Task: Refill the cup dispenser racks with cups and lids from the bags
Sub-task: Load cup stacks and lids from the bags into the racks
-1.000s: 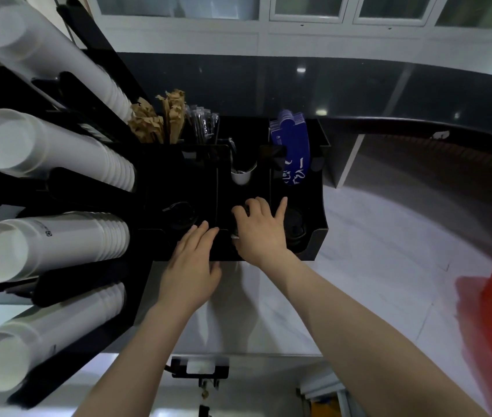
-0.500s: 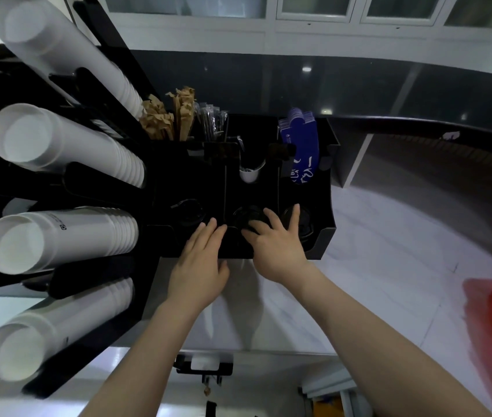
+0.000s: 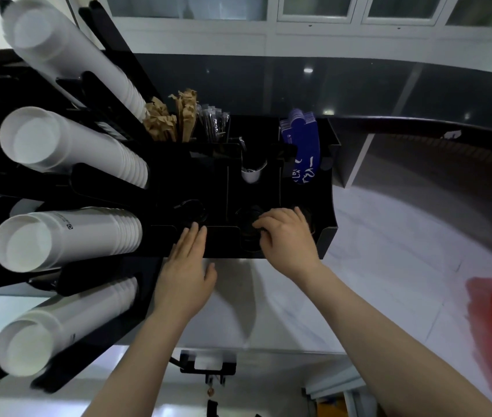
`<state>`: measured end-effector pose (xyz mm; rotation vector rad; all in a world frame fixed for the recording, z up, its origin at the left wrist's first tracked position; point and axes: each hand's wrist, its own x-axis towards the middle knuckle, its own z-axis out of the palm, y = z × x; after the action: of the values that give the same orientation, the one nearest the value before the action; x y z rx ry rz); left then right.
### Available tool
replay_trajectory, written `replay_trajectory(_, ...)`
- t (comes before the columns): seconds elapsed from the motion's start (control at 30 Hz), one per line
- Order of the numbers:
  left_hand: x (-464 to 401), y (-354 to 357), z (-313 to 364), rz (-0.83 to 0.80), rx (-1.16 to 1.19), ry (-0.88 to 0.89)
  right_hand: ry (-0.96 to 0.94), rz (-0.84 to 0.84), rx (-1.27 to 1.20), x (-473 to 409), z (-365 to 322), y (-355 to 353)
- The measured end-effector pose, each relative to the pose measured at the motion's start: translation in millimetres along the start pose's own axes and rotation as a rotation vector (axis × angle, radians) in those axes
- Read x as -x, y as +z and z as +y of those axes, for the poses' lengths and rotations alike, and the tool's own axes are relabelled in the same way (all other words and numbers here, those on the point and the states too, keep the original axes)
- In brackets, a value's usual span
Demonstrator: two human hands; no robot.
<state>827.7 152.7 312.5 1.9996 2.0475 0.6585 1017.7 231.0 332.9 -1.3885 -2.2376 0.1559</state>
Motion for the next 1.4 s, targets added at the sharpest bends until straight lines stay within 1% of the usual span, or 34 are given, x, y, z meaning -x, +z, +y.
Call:
replay_trajectory(0.1,1,-6,-2,0.033,-0.051,-0.095,-0.118,0.007,-0.103,-24,-31,8)
replay_trajectory(0.2,3,-9,-5,0.011,-0.106,-0.155,-0.169,-0.088,-0.128,-54,-62,23)
replay_trajectory(0.4,7,-10,-10,-0.003,-0.147,-0.203,-0.203,-0.481,0.247,-102,-81,50)
replay_trajectory(0.47,8,-11,-13,0.003,-0.140,-0.211,-0.200,-0.519,0.282,-108,-82,55)
replay_trajectory(0.53,9,-11,-14,0.012,-0.138,-0.200,-0.195,-0.466,0.251,-111,-82,56)
replay_trajectory(0.67,7,-11,-13,0.022,-0.124,-0.188,-0.119,-0.358,-0.040,-110,-79,46)
replay_trajectory(0.77,5,-10,-8,0.001,-0.106,-0.179,-0.108,-0.281,-0.178,-104,-73,32)
replay_trajectory(0.87,3,-7,-2,-0.011,-0.079,-0.166,-0.071,-0.137,-0.351,-89,-56,13)
replay_trajectory(0.97,2,-2,5,-0.013,-0.091,-0.115,0.002,-0.011,-0.435,-67,-29,-8)
replay_trajectory(1.07,1,6,15,-0.010,-0.076,-0.048,0.099,0.038,-0.437,-43,-3,-23)
replay_trajectory(1.2,-5,16,28,-0.038,-0.061,0.022,0.184,0.130,-0.357,-16,28,-33)
replay_trajectory(1.3,-13,21,34,-0.068,-0.090,0.062,0.283,0.184,-0.307,0,44,-37)
replay_trajectory(1.4,-19,25,38,-0.077,-0.147,0.062,0.327,0.172,-0.149,9,52,-36)
